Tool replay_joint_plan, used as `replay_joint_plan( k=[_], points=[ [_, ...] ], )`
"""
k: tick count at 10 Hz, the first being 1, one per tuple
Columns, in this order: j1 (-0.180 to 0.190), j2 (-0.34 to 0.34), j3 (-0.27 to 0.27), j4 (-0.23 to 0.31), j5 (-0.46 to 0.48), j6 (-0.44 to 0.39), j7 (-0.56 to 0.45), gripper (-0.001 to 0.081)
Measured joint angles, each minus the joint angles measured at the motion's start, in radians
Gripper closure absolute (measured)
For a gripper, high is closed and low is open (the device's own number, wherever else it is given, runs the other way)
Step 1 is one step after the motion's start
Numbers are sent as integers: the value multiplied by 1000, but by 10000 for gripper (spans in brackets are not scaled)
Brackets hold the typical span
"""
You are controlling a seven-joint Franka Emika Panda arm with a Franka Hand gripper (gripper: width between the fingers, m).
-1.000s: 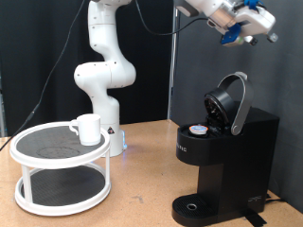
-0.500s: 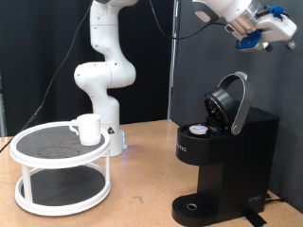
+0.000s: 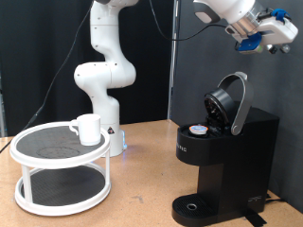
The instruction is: Make a cup of coffee with the keurig machine
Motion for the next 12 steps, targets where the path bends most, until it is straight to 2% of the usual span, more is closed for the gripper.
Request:
replay_joint_plan(
  k=[1, 2, 3, 4, 8, 12],
  points=[
    [-6, -3, -6, -1, -16, -15, -1, 623],
    [-12, -4, -11, -5, -30, -28, 0, 623],
    [-20, -5, -17, -11, -39, -49, 0, 763],
    [-28, -7, -24, -19, -43, -69, 0, 792],
    [-51, -35, -43, -80, -52, -126, -8, 805],
    [-66, -93, -66, -157, -51, -145, -39, 806]
  ],
)
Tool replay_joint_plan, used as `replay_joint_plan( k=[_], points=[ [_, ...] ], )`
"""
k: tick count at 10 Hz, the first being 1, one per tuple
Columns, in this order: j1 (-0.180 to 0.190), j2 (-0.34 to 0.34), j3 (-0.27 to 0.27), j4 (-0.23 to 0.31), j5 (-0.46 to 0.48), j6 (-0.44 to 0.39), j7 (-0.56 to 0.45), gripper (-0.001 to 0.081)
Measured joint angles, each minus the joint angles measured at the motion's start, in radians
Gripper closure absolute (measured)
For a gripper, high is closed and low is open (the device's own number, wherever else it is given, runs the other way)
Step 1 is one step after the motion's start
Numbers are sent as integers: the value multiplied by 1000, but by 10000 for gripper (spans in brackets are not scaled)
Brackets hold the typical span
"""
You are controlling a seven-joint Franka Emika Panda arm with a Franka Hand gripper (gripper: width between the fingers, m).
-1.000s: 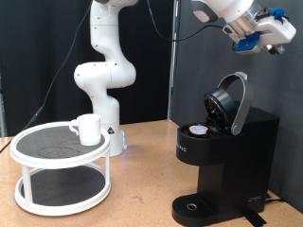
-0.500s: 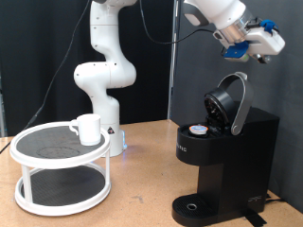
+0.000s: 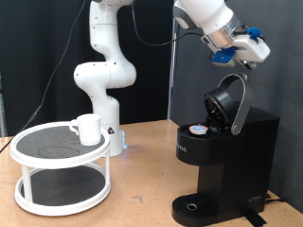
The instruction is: Make a cup of coffee with the keurig machine
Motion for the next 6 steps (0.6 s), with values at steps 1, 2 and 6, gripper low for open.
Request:
replay_joint_plan(
  k=[1, 2, 6],
  points=[
    [-7, -9, -3, -21, -4, 9, 2, 806],
    [-17, -11, -4, -45, -24, 30, 15, 806],
    [-50, -15, -20, -73, -58, 59, 34, 806]
  ],
)
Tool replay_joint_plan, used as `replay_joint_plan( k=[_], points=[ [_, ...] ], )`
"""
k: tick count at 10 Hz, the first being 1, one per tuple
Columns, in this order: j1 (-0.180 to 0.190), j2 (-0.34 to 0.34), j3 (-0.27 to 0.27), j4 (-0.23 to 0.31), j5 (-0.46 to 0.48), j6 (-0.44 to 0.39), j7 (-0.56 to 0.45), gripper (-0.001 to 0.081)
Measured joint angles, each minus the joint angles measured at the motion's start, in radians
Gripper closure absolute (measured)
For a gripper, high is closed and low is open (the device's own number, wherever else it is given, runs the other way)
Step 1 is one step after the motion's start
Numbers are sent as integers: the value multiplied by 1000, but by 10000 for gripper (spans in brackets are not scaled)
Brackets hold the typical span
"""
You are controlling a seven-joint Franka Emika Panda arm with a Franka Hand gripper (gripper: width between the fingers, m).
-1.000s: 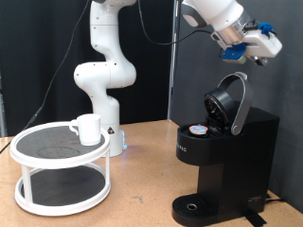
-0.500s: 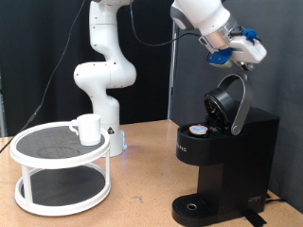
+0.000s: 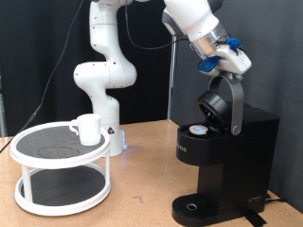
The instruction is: Make a cup of coffee with the keurig machine
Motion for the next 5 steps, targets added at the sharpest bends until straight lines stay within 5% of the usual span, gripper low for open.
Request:
replay_joint_plan(
  k=[5],
  points=[
    [-24, -26, -72, -53, 5, -58, -153, 806]
  ],
)
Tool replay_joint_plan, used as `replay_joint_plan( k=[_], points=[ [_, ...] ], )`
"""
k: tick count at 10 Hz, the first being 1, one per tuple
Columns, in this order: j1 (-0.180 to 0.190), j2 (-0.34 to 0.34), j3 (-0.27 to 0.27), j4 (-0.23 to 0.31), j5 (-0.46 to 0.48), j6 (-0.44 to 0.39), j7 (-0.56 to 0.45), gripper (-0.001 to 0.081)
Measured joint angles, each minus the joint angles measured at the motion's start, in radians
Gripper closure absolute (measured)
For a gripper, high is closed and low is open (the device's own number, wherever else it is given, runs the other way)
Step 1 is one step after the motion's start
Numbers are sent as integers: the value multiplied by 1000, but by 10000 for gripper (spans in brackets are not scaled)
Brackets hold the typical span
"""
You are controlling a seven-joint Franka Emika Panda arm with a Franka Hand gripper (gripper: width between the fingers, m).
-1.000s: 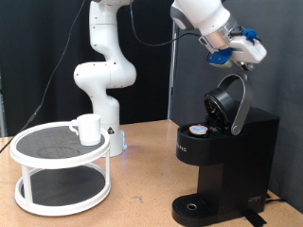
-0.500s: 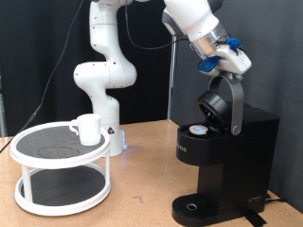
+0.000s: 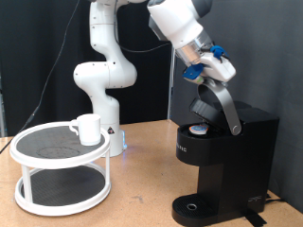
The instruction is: Make a cup of coffee with the keurig machine
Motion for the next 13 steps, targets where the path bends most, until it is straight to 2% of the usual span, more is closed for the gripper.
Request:
replay_joint_plan(
  k=[4, 6, 8, 10, 13],
  points=[
    [-9, -69, -37, -66, -3, -13, -65, 806],
    [-15, -75, -29, -100, -40, 55, -38, 806],
    [-27, -53, -9, -135, -121, 161, 41, 806],
    [-36, -11, -9, -153, -135, 227, 41, 806],
    [-37, 19, -15, -157, -124, 268, -2, 806]
  ],
)
